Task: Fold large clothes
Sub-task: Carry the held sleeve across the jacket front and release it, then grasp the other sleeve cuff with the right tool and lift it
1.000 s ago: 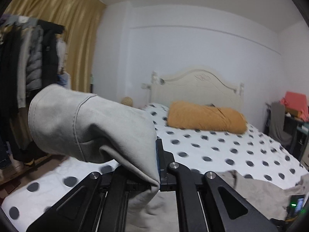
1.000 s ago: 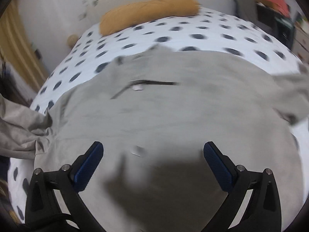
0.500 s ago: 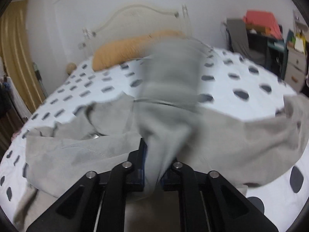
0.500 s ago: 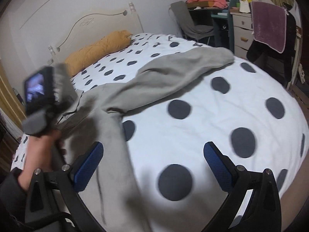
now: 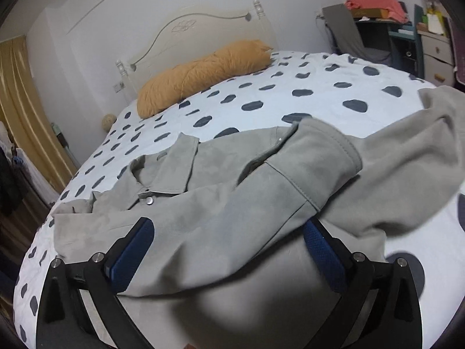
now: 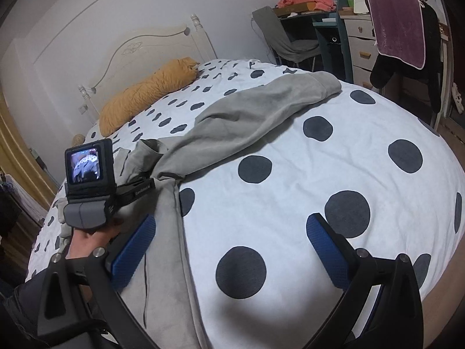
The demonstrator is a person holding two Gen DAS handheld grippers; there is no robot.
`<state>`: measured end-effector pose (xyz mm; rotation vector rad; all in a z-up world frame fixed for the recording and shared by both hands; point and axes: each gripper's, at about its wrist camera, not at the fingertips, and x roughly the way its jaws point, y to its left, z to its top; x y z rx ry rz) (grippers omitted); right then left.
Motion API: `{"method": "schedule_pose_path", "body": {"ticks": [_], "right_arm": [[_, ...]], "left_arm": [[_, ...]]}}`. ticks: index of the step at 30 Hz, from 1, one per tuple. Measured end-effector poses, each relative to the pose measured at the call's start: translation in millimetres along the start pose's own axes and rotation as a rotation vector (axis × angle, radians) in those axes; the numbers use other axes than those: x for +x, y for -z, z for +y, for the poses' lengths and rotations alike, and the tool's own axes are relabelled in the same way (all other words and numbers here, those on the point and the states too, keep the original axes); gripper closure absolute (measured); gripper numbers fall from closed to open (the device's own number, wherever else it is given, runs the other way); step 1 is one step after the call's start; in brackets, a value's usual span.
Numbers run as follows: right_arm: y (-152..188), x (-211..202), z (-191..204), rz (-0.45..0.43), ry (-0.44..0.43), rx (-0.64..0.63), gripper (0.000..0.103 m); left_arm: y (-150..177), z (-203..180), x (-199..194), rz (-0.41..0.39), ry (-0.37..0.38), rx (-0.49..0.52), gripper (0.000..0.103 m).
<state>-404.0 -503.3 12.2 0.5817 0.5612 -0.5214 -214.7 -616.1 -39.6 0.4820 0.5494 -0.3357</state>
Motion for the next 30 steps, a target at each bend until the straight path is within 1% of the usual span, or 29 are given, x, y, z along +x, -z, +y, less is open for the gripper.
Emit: {"method": "schedule_pose_path", "body": {"ticks": [2,3,7,8,9,11,13,15,16,20,22,24,26,28,30], "right_arm": [[0.9,-3.6,2.1,-0.006,-0.006,-0.010,0.000],[1.6,-6.4,2.7,-0.010,-0.014,-0.015,0.000],[2.7,-10.8,-2.1,-0.010,-0.024,-0.038,0.000],[1.6,-10.8,-6.2,-0.003,-0.036,-0.035,0.000],[-0.8,-10.0,-13.3,0.010,-0.042,-0.019,0.000],[-6.2,-8.9,-25.9,0.019,-0.040,0.008,0.000],[-15.8,0.0,-42.9,0.034,-0.056,0.072,0.000],[-28.1,11.6,-58.9,0.056,-0.099,0.150,0.000],[-34.6,15.3,-65.1,0.054,-0.112,0.186,0.000],[-57.2,22.1,-71.7,-0.008,-0.093,0.205,0.000],[-72.7,40.2,-82.3,-0.022,-0.141,0.246,0.000],[-89.3,64.2,-97.3,-0.038,-0.180,0.289,0.000],[-103.4,97.7,-120.2,-0.023,-0.259,0.377,0.000],[-112.6,134.6,-147.3,-0.007,-0.379,0.498,0.000],[-115.4,162.8,-171.4,-0.006,-0.411,0.612,0.000]], "left_arm": [[3.1,15.7,-23.4,-0.037,0.029,-0.004,0.000],[4.7,29.9,-39.9,-0.055,0.051,-0.014,0.000],[12.5,89.2,-102.3,-0.066,0.177,-0.052,0.000],[16.3,97.1,-116.0,-0.067,0.190,-0.058,0.000],[21.9,116.2,-131.3,-0.074,0.201,-0.085,0.000],[30.4,140.5,-146.2,-0.089,0.207,-0.138,0.000],[36.4,154.8,-148.9,-0.084,0.191,-0.167,0.000],[40.7,161.1,-147.1,-0.071,0.181,-0.186,0.000],[41.4,162.5,-144.2,-0.061,0.173,-0.189,0.000],[42.4,164.5,-135.7,-0.037,0.160,-0.223,0.000],[42.2,162.5,-135.4,-0.039,0.152,-0.240,0.000],[39.8,156.9,-134.3,-0.033,0.163,-0.237,0.000],[37.3,149.5,-133.4,-0.038,0.159,-0.221,0.000],[36.1,146.2,-130.4,-0.038,0.155,-0.215,0.000],[33.7,143.6,-123.3,-0.028,0.148,-0.224,0.000]]}}
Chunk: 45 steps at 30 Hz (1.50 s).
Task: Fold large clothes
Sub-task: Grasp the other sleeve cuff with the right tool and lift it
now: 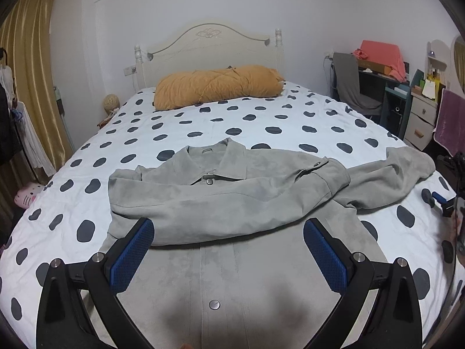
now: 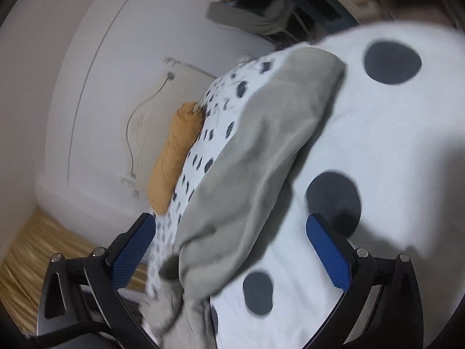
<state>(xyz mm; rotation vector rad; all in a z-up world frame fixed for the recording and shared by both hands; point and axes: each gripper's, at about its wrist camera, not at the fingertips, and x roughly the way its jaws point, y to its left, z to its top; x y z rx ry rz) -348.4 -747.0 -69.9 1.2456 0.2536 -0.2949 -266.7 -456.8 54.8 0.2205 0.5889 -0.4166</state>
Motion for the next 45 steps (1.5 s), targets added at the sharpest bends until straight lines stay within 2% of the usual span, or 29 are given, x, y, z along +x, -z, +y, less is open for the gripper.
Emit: {"method": "schedule_pose_path", "body": {"ticks": [3,5,8,10,15,25,27,28,29,31,35,39,45], "right_arm": [[-21.4,19.4,-32.0,-0.044,-0.112,0.136,0.000],[-30.9,25.4,-32.8,-0.072,-0.160,0.123,0.000],[-42.9,39.4,-27.7,-0.092,-0.157,0.073,0.000],[-45.9,54.4,-28.4,-0.071,-0.105,0.073,0.000],[-49.6,74.4,-18.7,-0.083,0.018,0.033,0.000],[-61.3,87.2,-10.3,-0.094,0.160,0.025,0.002],[-62.3,90.3,-8.1,-0.093,0.229,-0.001,0.031],[-64.0,91.3,-11.1,-0.094,0.281,0.003,0.073],[-65.2,92.2,-19.3,-0.086,0.282,0.037,0.078],[-66.4,88.3,-32.1,-0.085,0.217,0.080,0.087],[-72.3,71.7,-20.1,-0.104,0.189,0.020,0.098],[-73.7,33.0,6.3,-0.181,0.117,0.000,0.099],[-40.9,-37.5,45.7,-0.364,0.158,-0.098,0.099]], "left_arm": [[-1.9,-0.8,7.8,0.007,-0.001,-0.022,0.000],[-3.3,-1.5,11.1,-0.001,-0.006,-0.028,0.000],[-4.8,-5.4,15.4,-0.005,-0.015,-0.026,0.000],[-4.7,-7.6,18.1,0.001,-0.013,-0.030,0.000],[-3.2,-15.0,19.2,0.011,-0.001,-0.011,0.000],[2.1,-19.2,20.5,0.027,0.013,-0.025,0.000],[3.1,-18.8,23.1,0.035,0.012,-0.041,0.000],[3.7,-19.3,23.7,0.036,0.011,-0.049,0.000],[3.3,-20.7,25.9,0.040,0.014,-0.062,0.000],[2.5,-25.4,28.7,0.039,0.014,-0.068,0.000],[-4.2,-46.4,42.6,0.050,0.021,-0.087,0.000],[-16.5,-74.4,57.4,0.033,0.024,-0.118,0.000],[-28.9,-113.0,73.5,0.025,-0.009,-0.128,0.000]]}}
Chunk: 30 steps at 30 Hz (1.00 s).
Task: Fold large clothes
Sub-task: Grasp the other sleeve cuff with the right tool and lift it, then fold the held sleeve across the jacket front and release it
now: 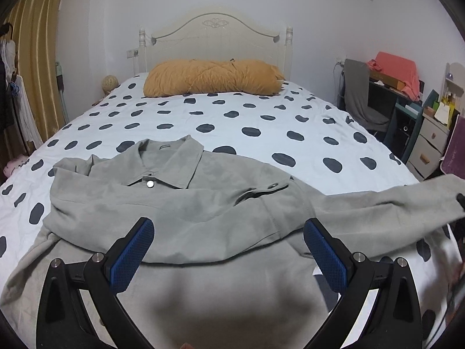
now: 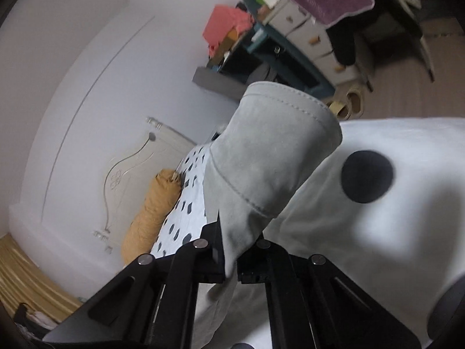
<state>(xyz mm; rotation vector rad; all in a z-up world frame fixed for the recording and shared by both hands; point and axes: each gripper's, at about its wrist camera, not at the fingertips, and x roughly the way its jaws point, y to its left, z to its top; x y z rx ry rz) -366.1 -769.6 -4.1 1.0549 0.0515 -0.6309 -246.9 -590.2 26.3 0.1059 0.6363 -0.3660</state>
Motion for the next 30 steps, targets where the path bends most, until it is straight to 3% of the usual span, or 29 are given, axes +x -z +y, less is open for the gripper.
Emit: {"method": "schedule_pose_path", "body": {"ticks": [6,13,15,17,19,21,23,26,30], "right_arm": [[27.5,-55.1,9.3,-0.129,0.080,-0.049,0.099],[19.0,-67.4,29.9,-0.146,0.088,-0.081,0.099],[17.8,-69.3,38.5,-0.150,0.077,-0.108,0.099],[19.3,-70.5,42.8,-0.157,0.073,-0.135,0.099],[24.8,-74.1,42.2,-0.161,0.073,-0.150,0.099],[27.2,-77.1,41.0,-0.161,0.070,-0.153,0.099],[28.6,-75.4,40.4,-0.150,0.066,-0.164,0.099],[31.5,-74.8,43.0,-0.136,0.056,-0.182,0.099],[25.2,-85.2,51.4,-0.178,0.036,-0.224,0.099]], "left_arm": [[-2.9,-19.7,11.6,-0.014,-0.048,0.023,0.000],[-27.9,-31.3,49.0,0.040,-0.089,0.033,0.000],[-34.5,-43.8,75.0,0.107,-0.088,0.070,0.000],[-35.1,-50.7,93.3,0.127,-0.121,0.077,0.000],[-32.5,-47.8,122.3,0.179,-0.123,0.009,0.000],[-19.0,-49.0,147.5,0.246,-0.148,0.004,0.000],[4.5,-56.8,175.0,0.319,-0.153,0.066,0.000],[5.6,-48.5,162.2,0.242,-0.144,0.053,0.000],[-14.3,-29.3,121.4,0.035,-0.229,0.055,0.000]]}}
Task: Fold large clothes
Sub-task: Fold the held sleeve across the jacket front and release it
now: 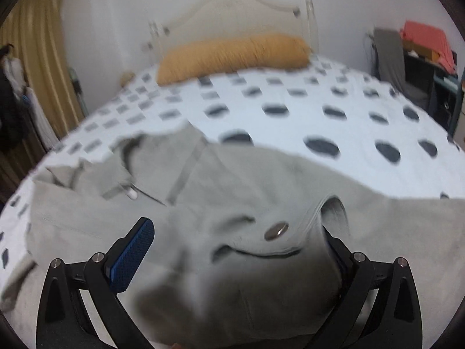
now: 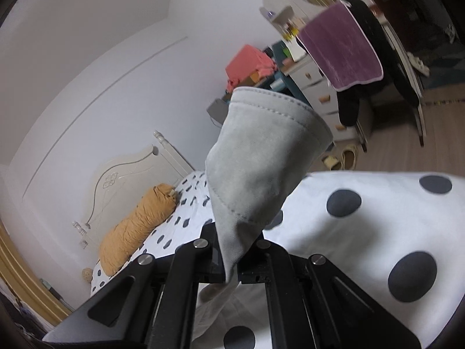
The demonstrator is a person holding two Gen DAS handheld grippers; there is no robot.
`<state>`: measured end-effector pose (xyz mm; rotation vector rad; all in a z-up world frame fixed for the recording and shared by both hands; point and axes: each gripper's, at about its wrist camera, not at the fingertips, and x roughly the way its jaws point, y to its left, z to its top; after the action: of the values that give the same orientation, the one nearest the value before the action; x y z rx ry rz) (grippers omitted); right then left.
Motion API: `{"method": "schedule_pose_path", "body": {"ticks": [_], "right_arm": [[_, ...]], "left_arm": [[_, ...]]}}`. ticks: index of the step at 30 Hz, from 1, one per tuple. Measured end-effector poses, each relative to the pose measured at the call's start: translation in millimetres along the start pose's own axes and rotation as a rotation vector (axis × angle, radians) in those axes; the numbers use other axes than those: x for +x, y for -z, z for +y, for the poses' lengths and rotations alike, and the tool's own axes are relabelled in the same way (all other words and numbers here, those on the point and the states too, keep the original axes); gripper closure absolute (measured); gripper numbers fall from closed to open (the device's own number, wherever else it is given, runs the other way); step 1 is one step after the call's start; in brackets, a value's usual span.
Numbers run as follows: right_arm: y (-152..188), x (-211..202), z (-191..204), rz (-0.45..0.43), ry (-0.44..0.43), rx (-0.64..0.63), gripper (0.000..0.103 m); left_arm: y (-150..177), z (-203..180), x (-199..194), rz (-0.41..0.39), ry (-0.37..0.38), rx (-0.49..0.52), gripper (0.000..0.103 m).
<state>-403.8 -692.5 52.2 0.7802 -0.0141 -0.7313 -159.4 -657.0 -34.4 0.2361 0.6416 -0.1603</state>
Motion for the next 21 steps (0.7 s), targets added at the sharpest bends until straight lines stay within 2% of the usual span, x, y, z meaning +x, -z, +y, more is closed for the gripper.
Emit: {"method": "schedule_pose_path", "body": {"ticks": [1,5,7,9,11,13,16,19,21], "right_arm": [[-0.8,-0.7,1.5,-0.002,-0.005,0.000,0.099],[-2.1,-2.3,4.8,0.000,-0.022,0.010,0.099],[-2.6,-3.1,8.0,0.006,-0.029,0.003,0.099],[-3.7,-4.4,11.5,0.005,-0.031,-0.019,0.099],[-4.9,-5.4,13.9,0.005,-0.039,-0.022,0.099],[-4.0,-5.0,19.3,0.016,-0.059,-0.014,0.099],[-3.1,-11.0,42.2,0.007,-0.076,-0.064,0.099],[-10.9,-22.1,70.7,-0.027,-0.096,-0.124,0.099],[-14.0,-23.8,87.7,-0.032,-0.097,-0.145,0.099]], "left_arm": [[-1.4,1.0,-0.4,-0.006,-0.016,0.003,0.000],[6.0,-10.2,22.6,0.058,-0.084,0.094,0.000],[13.0,-5.1,32.2,0.117,-0.075,0.052,0.000],[15.3,8.5,28.3,0.104,-0.096,-0.022,0.000],[18.7,1.0,37.5,0.135,-0.054,0.018,0.000],[21.4,-10.0,61.3,0.239,-0.022,0.071,0.000],[13.7,2.2,59.4,0.237,0.035,0.036,0.000],[0.8,24.6,30.7,0.148,0.037,0.002,0.000],[-8.3,39.3,16.8,0.131,0.053,-0.033,0.000]]}}
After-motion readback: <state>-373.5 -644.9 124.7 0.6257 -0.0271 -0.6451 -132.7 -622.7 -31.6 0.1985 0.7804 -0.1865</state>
